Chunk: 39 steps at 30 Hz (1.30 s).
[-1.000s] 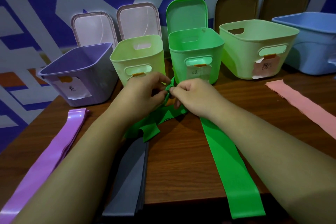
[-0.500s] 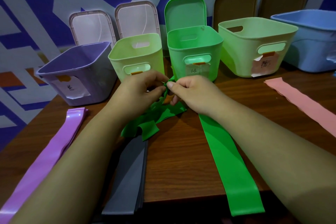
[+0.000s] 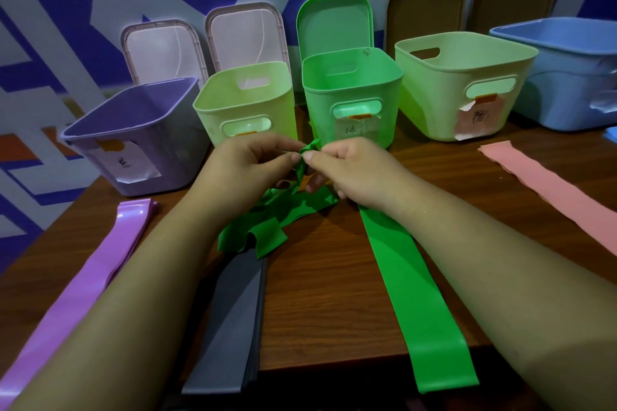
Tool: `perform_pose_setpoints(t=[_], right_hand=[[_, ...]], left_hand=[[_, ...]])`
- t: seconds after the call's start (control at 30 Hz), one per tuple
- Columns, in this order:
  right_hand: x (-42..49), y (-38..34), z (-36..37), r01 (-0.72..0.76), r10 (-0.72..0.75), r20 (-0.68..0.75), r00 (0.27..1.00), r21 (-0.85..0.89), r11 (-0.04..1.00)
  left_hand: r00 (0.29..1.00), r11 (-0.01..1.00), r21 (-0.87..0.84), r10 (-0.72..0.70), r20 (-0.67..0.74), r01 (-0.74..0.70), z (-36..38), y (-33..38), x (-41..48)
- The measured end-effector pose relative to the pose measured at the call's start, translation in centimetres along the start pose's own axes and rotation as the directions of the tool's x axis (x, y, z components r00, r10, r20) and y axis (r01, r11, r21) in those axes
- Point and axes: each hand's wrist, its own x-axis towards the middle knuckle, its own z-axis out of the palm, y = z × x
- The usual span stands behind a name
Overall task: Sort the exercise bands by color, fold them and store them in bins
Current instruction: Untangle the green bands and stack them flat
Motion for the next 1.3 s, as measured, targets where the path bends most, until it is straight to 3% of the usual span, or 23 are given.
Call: perform_pose_setpoints(t=[0.33,0.47,0.63,0.83,1.0,1.17,1.3], right_hand=[[0.3,0.1,0.3,0.016,-0.018,-0.038,0.999,-0.051,0.999],[0.1,-0.3,0.2,0.024,-0.028,-0.06,0.998,-0.071,0.997],[-0.2,-0.3,0.3,0.02,-0.023,-0.056,0.998,-0.056,0.998],[0.0,0.1,0.4,0.083,-0.092,-0.036,0.995,-0.193,0.978],[0.0,0.2,0.1,0.074,-0.078,-0.019,0.997,-0.166,0.983],[-0.2,-0.1,-0.1,0.086,-0.103,-0.078,0.992,-0.197,0.977],[-0.2,-0.1,-0.1,0.082,-0.117,-0.107,0.987,-0.286,0.955]], left_hand=[[0.993,0.988,-0.116,-0.108,-0.05,0.102,0.5,0.1,0.2],[0.99,0.998,0.063,-0.016,-0.139,0.025,1.0,0.2,0.1],[0.991,0.976,0.214,0.069,-0.115,-0.043,1.4,0.5,0.2],[0.994,0.98,0.194,0.071,-0.079,-0.054,1.0,0.0,0.2],[0.995,0.989,0.14,0.053,-0.079,-0.041,0.8,-0.1,0.2],[0.972,0.971,0.229,0.112,-0.206,-0.063,0.7,0.5,0.1],[0.974,0.987,0.152,0.08,-0.212,-0.048,1.1,0.8,0.1]])
